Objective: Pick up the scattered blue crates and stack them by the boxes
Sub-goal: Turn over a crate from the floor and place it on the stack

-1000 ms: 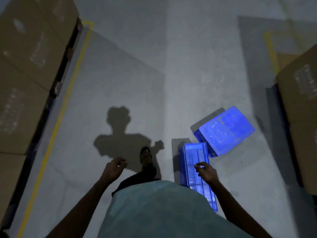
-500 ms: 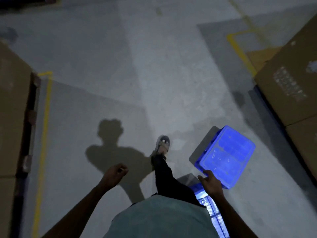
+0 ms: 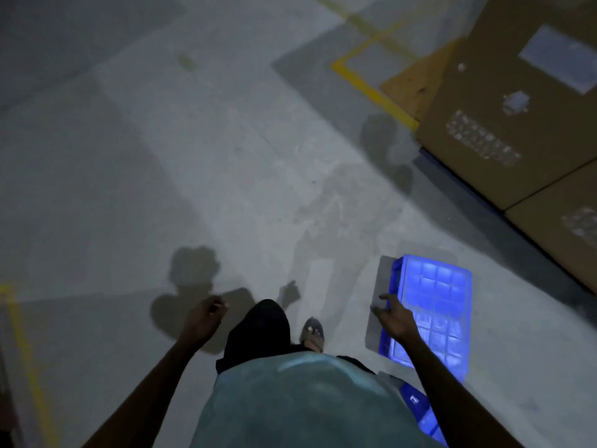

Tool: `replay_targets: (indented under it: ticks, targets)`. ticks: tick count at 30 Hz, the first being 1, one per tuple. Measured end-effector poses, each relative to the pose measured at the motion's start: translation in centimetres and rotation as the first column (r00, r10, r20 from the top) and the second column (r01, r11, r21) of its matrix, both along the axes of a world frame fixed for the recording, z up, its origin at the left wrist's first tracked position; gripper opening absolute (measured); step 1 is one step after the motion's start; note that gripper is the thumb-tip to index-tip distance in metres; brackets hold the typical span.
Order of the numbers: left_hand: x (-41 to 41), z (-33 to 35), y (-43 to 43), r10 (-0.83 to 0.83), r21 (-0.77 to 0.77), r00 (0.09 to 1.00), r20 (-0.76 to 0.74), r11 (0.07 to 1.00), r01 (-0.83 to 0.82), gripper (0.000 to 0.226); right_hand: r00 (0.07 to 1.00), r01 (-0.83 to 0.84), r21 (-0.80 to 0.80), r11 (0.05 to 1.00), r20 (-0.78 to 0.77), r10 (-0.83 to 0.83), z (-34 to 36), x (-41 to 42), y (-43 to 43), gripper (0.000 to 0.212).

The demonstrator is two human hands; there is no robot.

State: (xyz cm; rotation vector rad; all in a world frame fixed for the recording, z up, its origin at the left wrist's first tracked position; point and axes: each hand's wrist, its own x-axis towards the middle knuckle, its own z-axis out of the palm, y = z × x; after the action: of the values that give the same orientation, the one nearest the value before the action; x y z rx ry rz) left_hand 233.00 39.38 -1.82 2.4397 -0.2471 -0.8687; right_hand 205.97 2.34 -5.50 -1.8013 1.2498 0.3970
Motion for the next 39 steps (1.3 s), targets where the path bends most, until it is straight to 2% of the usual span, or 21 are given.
replay_targets:
  ticks: [4,9,12,15,19,22,26,28,31,33,39]
  targets:
    - [9.1,-1.5,-7.1,-0.205,0.015,0.979,0.023,0.979,0.204,0.017,0.993,0.111,-0.029,0.993,0.035,-0.11,0.5,5.2,-3.1,0.037]
    - [19.7,-2.5,-17.1,-0.368,0.021,0.929,-0.044,0.929,0.369,0.008,0.945,0.315,-0.039,0.948,-0.075,-0.317,-1.0,7.8,-4.9,0.044]
    - [26.1,-2.9,-22.9,-0.478,0.011,0.873,-0.097,0.877,0.481,0.011,0.844,0.508,-0.036,0.861,-0.178,-0.505,-0.8,8.4,-4.2,0.047]
    - [31.6,-3.1,-29.0,-0.596,-0.04,0.797,-0.102,0.803,0.595,0.029,0.741,0.646,-0.064,0.761,-0.188,-0.644,0.5,10.1,-3.7,0.046]
    - [37.2,-2.9,-37.8,-0.771,-0.025,0.619,-0.148,0.629,0.777,0.012,0.617,0.767,-0.086,0.636,-0.175,-0.767,2.3,13.3,-4.3,0.04]
    - [39.2,-2.8,-44.8,-0.838,-0.022,0.53,-0.128,0.537,0.843,0.015,0.534,0.826,-0.13,0.548,-0.127,-0.836,3.0,14.9,-5.2,0.036]
    - [39.0,-3.8,-53.7,-0.9,-0.033,0.423,-0.104,0.428,0.903,0.017,0.401,0.911,-0.073,0.407,-0.083,-0.912,2.0,15.5,-6.8,0.038]
    - [37.9,-4.3,-57.9,-0.936,-0.013,0.334,-0.112,0.337,0.941,0.018,0.334,0.939,-0.064,0.338,-0.065,-0.94,1.5,15.4,-8.3,0.039]
    - [32.9,-2.4,-64.0,-0.97,0.012,0.217,-0.11,0.216,0.976,0.014,0.222,0.974,-0.033,0.225,-0.072,-0.972,1.4,14.8,-9.8,0.037]
    - [28.8,-1.3,-68.0,-0.988,-0.004,0.135,-0.081,0.136,0.991,0.014,0.18,0.983,-0.017,0.181,-0.051,-0.982,1.1,14.1,-10.6,0.037]
    - [17.6,-2.9,-77.1,-0.982,0.037,-0.138,-0.132,-0.144,0.989,0.009,0.035,0.999,-0.006,0.036,-0.106,-0.994,0.5,10.3,-12.1,0.039]
